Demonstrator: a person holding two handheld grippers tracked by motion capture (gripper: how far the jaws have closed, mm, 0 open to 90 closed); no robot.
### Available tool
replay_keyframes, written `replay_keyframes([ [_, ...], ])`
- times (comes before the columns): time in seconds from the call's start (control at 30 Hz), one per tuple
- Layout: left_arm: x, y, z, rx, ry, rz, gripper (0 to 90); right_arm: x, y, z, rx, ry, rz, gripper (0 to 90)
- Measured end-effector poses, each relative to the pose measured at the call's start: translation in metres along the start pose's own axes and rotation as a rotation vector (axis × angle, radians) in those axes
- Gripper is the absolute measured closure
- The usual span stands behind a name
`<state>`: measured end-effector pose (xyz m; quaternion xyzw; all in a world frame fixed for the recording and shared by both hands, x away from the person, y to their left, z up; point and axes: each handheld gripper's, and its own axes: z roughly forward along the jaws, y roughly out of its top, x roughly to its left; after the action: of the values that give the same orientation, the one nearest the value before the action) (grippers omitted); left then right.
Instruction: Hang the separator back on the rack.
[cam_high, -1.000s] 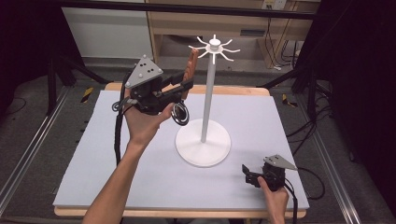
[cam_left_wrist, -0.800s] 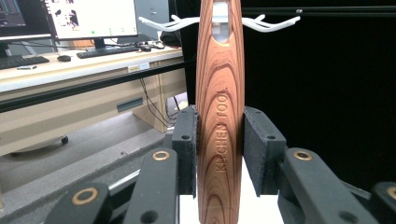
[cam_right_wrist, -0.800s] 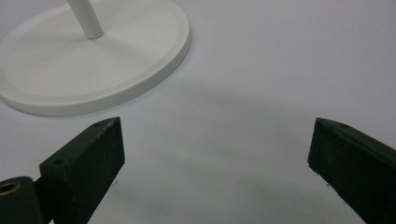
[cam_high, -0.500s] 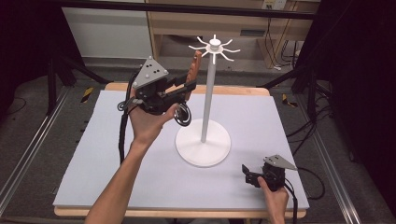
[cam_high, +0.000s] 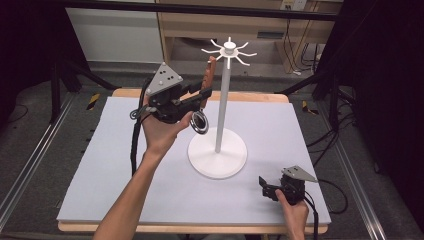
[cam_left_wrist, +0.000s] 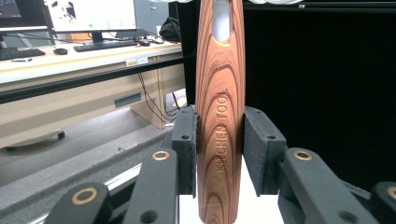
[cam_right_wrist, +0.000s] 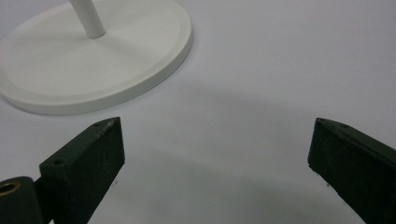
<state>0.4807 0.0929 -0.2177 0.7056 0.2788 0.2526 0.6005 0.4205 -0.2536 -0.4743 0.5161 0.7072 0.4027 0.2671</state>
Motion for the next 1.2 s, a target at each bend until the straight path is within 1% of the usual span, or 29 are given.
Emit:
replay_keyframes([
  [0.17, 0.000, -0.002, 0.005, -0.011, 0.003, 0.009, 67.1, 0.001, 0.000, 0.000, 0.003, 0.001, 0.001, 4.3],
  [0.3, 0.000, -0.003, 0.008, -0.019, 0.000, 0.002, 67.0, 0.001, 0.000, 0.000, 0.003, 0.002, 0.002, 4.3],
  [0.43, 0.000, -0.003, 0.010, -0.024, 0.009, 0.011, 66.9, 0.001, 0.000, 0.000, 0.003, 0.002, 0.002, 4.3],
  [0.63, 0.000, -0.005, 0.011, -0.030, 0.016, 0.008, 65.9, 0.001, 0.000, 0.000, 0.002, 0.001, -0.001, 4.3],
  [0.73, 0.002, -0.007, 0.012, -0.022, 0.018, 0.013, 64.9, 0.001, 0.000, 0.000, 0.002, 0.001, 0.001, 4.3],
  [0.83, 0.002, -0.009, 0.012, -0.022, 0.018, 0.012, 61.5, 0.001, 0.000, 0.000, 0.003, 0.003, 0.002, 4.3],
  [0.97, 0.002, -0.014, 0.010, -0.021, 0.023, 0.023, 56.6, 0.001, 0.000, 0.000, 0.003, 0.001, 0.004, 4.3],
  [1.03, 0.003, -0.016, 0.008, -0.018, 0.025, 0.026, 54.2, 0.001, 0.000, 0.000, 0.002, -0.001, -0.002, 4.3],
  [1.1, 0.004, -0.020, 0.005, -0.015, 0.028, 0.031, 51.6, 0.001, 0.000, 0.000, 0.004, 0.004, 0.009, 4.3],
  [1.2, 0.006, -0.025, 0.000, -0.001, 0.042, 0.037, 49.3, 0.001, 0.000, 0.000, 0.004, 0.003, 0.009, 4.3],
])
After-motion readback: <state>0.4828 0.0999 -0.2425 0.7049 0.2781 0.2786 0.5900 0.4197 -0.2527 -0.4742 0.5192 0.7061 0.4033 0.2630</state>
